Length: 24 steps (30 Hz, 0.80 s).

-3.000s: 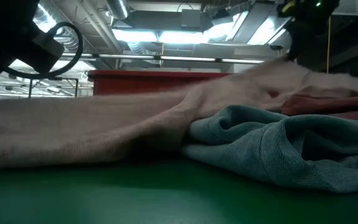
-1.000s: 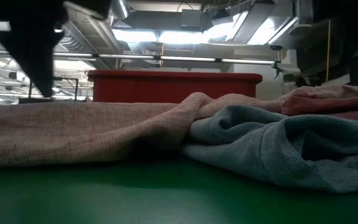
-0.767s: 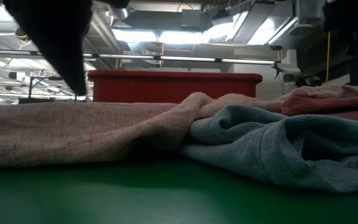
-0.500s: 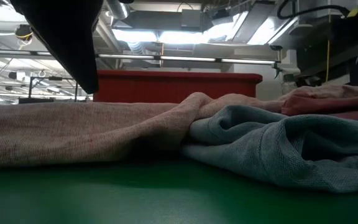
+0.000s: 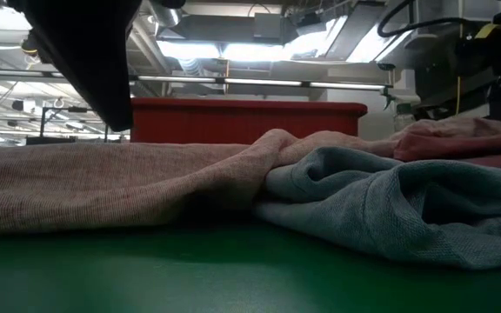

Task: Fold Laundry from Bin
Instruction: Fold the pink shirt from the red laundry basket

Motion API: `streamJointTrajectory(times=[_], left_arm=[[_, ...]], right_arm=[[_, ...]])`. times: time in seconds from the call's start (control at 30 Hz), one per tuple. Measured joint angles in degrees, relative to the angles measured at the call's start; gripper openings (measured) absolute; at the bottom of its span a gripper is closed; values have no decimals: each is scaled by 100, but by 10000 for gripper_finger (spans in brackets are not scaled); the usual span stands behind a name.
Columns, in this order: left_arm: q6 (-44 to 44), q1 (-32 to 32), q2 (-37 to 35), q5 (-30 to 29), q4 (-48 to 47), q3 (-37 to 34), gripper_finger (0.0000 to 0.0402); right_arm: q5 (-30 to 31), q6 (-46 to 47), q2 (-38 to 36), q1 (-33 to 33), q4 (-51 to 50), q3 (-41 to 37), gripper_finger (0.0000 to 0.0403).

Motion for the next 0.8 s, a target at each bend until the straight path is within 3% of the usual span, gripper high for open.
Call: streamJointTrajectory(times=[0.27, 0.43, 0.53, 0.8], left_arm=[[-895, -185, 10, 2, 408, -629, 2], [-1392, -285, 11, 206, 746, -1226, 2], [-1496, -318, -28, 504, 1034, -1538, 2], [-1445, -418, -41, 891, 989, -1718, 2]], right_arm=[[155, -60, 18, 0, -8, 0, 11], [-177, -76, 17, 0, -118, 0, 20], [-342, -37, 17, 0, -544, 0, 6], [-484, 344, 17, -2, -1643, 177, 4]])
